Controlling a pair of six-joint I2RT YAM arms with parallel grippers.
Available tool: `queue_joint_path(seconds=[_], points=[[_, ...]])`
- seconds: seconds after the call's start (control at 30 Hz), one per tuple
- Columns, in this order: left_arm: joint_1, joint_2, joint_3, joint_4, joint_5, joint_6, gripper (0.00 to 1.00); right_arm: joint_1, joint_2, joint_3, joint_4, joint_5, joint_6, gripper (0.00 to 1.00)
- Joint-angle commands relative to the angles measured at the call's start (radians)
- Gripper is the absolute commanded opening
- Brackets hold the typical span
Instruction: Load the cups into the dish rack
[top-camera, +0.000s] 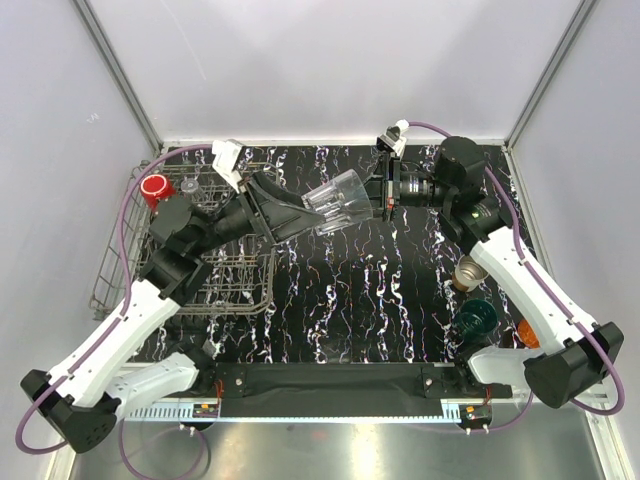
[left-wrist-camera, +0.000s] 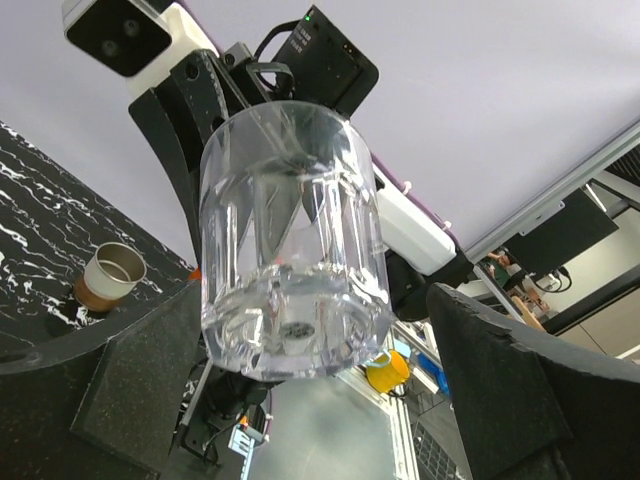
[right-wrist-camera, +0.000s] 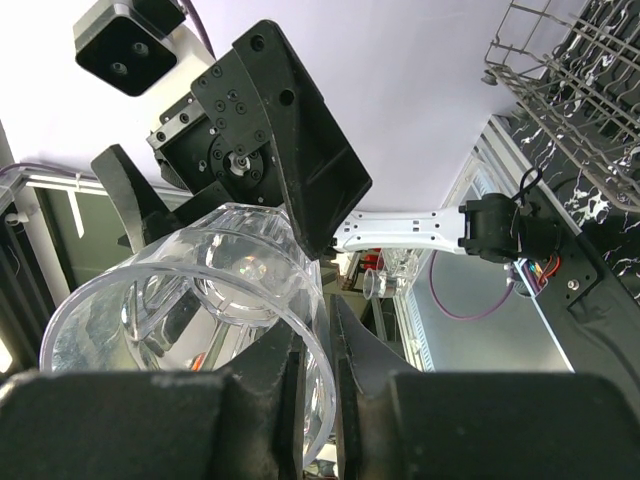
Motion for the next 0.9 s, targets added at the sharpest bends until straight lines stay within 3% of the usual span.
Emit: queue_joint_path(seconds=[0.0,0.17,0.2,0.3,0.33,0.37,0.4,0.47,0.5,0.6,0.7,0.8,0.87], points=[[-0.013,0.022,0.057,0.048,-0.029,0.014,0.95,0.009,0.002,0.016,0.04,-0.009,-0.01,0.0],[-0.02,0.042,0.062,0.029,-0.027,0.006,0.67,0.009,0.013,0.021,0.029,0.006,-0.028,0.01],[-0.021,0.045,0.065,0.028,-0.021,0.006,0.53,0.009,0.016,0.021,0.027,0.009,-0.028,0.02],[-0.023,0.057,0.079,0.002,-0.021,0.023,0.33,0.01,0.027,0.024,0.026,0.018,-0.04,0.14],[-0.023,0.059,0.087,-0.015,-0.03,0.034,0.16,0.009,0.031,0.025,0.023,0.017,-0.05,0.17],[-0.023,0.059,0.1,-0.07,-0.039,0.048,0.06,0.009,0.036,0.026,0.017,0.012,-0.056,0.2],[-0.023,0.057,0.108,-0.089,-0.055,0.069,0.0,0.007,0.045,0.026,0.005,0.012,-0.068,0.35],[-0.021,0.057,0.122,-0.16,-0.07,0.098,0.0,0.007,0.05,0.041,-0.075,0.029,-0.125,0.53],[-0.021,0.056,0.142,-0.196,-0.101,0.135,0.0,0.009,0.053,0.048,-0.145,0.04,-0.151,0.72],[-0.009,0.051,0.188,-0.351,-0.182,0.202,0.0,0.006,0.056,0.082,-0.315,0.107,-0.266,0.98],[0.061,0.047,0.211,-0.498,-0.231,0.232,0.0,-0.005,0.074,0.128,-0.471,0.231,-0.393,1.0],[0.196,0.054,0.245,-0.636,-0.253,0.247,0.0,-0.014,0.111,0.193,-0.732,0.401,-0.503,1.0],[0.301,0.079,0.297,-0.769,-0.273,0.273,0.0,-0.016,0.133,0.231,-0.822,0.548,-0.569,1.0]])
